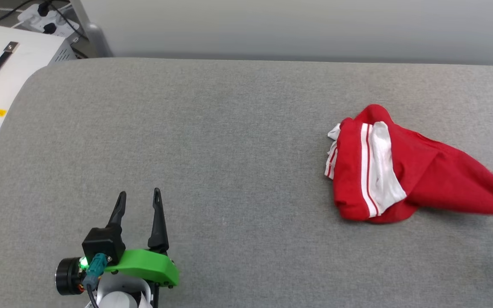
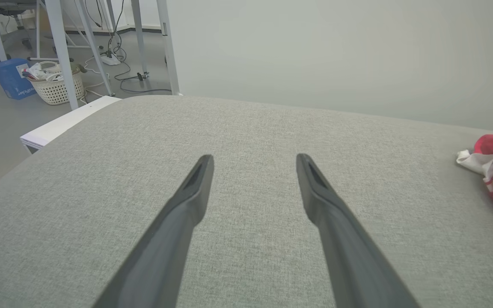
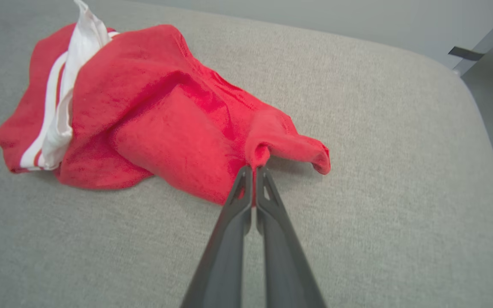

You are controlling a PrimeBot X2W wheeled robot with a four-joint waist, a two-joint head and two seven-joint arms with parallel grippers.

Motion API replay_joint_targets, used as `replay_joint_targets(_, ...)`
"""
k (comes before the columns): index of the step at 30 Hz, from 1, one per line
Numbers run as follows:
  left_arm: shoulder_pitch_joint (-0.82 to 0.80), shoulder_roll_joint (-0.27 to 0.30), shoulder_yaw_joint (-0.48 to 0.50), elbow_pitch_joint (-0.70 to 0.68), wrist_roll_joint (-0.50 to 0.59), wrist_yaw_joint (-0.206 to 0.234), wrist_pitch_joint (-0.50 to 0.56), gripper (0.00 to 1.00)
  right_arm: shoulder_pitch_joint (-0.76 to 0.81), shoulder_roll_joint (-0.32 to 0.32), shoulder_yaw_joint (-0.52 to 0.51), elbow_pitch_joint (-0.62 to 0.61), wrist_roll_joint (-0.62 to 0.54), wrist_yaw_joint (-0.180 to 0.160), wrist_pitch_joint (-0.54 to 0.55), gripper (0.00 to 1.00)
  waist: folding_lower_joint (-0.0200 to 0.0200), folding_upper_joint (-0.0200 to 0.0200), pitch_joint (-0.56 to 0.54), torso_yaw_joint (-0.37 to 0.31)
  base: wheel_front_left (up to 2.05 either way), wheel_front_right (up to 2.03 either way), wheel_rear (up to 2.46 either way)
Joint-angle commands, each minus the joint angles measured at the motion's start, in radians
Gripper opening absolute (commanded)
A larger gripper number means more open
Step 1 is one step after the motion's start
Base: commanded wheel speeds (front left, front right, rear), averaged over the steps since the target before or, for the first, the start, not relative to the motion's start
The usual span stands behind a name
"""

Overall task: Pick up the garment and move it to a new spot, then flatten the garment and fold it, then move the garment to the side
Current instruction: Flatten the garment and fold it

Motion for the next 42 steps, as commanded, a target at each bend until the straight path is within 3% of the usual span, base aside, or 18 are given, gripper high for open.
replay_joint_targets(1,0.014,-0.003,0.003,0.003,0.009,-0.007,-0.006,1.0,0.064,0.03,-0.03,0.007,-0.007,-0.001,-0.002,0.0,0.0,-0.0001,-0.031,-0.033,0.0,0.0,0.0)
replay_joint_targets(6,0.015,-0.003,0.004,0.014,0.015,-0.014,-0.006,1.0,0.283,0.171,-0.128,0.04,-0.016,-0.001,0.047,0.0,0.0,-0.0001,-0.025,-0.04,0.0,0.0,0.0)
replay_joint_targets(11,0.008,-0.003,0.002,0.022,0.02,-0.018,-0.006,1.0,0.344,0.261,-0.159,0.09,-0.071,-0.001,0.091,0.0,0.0,-0.0001,-0.016,-0.039,0.0,0.0,0.0)
replay_joint_targets(12,0.006,-0.003,0.002,0.025,0.022,-0.02,-0.006,1.0,0.341,0.278,-0.178,0.096,-0.092,-0.001,0.083,0.07,0.0,-0.0001,-0.016,-0.039,0.0,0.0,0.0)
replay_joint_targets(13,0.006,-0.003,0.003,0.027,0.024,-0.021,-0.006,1.0,0.337,0.287,-0.19,0.096,-0.106,-0.001,0.08,0.35,0.0,-0.0001,-0.017,-0.04,0.0,0.0,0.0)
replay_joint_targets(14,0.007,-0.003,0.004,0.028,0.027,-0.023,-0.006,1.0,0.329,0.291,-0.21,0.09,-0.13,-0.001,0.066,0.97,0.0,-0.0001,-0.02,-0.041,0.0,0.0,0.0)
replay_joint_targets(15,0.008,-0.003,0.005,0.029,0.029,-0.023,-0.006,1.0,0.322,0.294,-0.231,0.084,-0.151,-0.001,0.05,1.0,0.0,-0.0001,-0.022,-0.042,0.0,0.0,0.0)
replay_joint_targets(19,0.017,-0.003,0.012,0.031,0.037,-0.025,-0.006,1.0,0.295,0.302,-0.316,-0.001,-0.226,-0.001,0.005,1.0,0.0,-0.0001,-0.037,-0.045,0.0,0.0,0.0)
replay_joint_targets(20,0.021,-0.003,0.013,0.028,0.04,-0.025,-0.006,1.0,0.273,0.31,-0.387,-0.111,-0.273,-0.001,-0.016,1.0,0.0,-0.0001,-0.045,-0.044,0.0,0.0,0.0)
replay_joint_targets(23,0.023,-0.003,0.01,0.024,0.043,-0.025,-0.006,1.0,0.246,0.324,-0.432,-0.236,-0.295,-0.001,0.0,1.0,0.0,-0.0001,-0.047,-0.042,0.0,0.0,0.0)
replay_joint_targets(30,0.012,-0.003,0.007,0.015,0.051,-0.026,-0.006,1.0,0.131,0.303,-0.352,-0.474,-0.305,-0.001,0.182,1.0,0.0,-0.0001,-0.03,-0.033,0.0,0.0,0.0)
replay_joint_targets(36,-0.006,-0.003,0.002,0.011,0.052,-0.027,-0.006,1.0,0.052,0.256,-0.223,-0.497,-0.248,-0.001,0.445,1.0,0.0,-0.0001,-0.008,-0.012,0.0,0.0,0.0)
replay_joint_targets(42,-0.023,-0.003,-0.006,0.002,0.042,-0.019,-0.006,1.0,0.027,0.273,-0.21,-0.407,-0.145,-0.001,0.626,1.0,0.0,-0.0001,0.038,0.009,0.0,0.0,0.0)
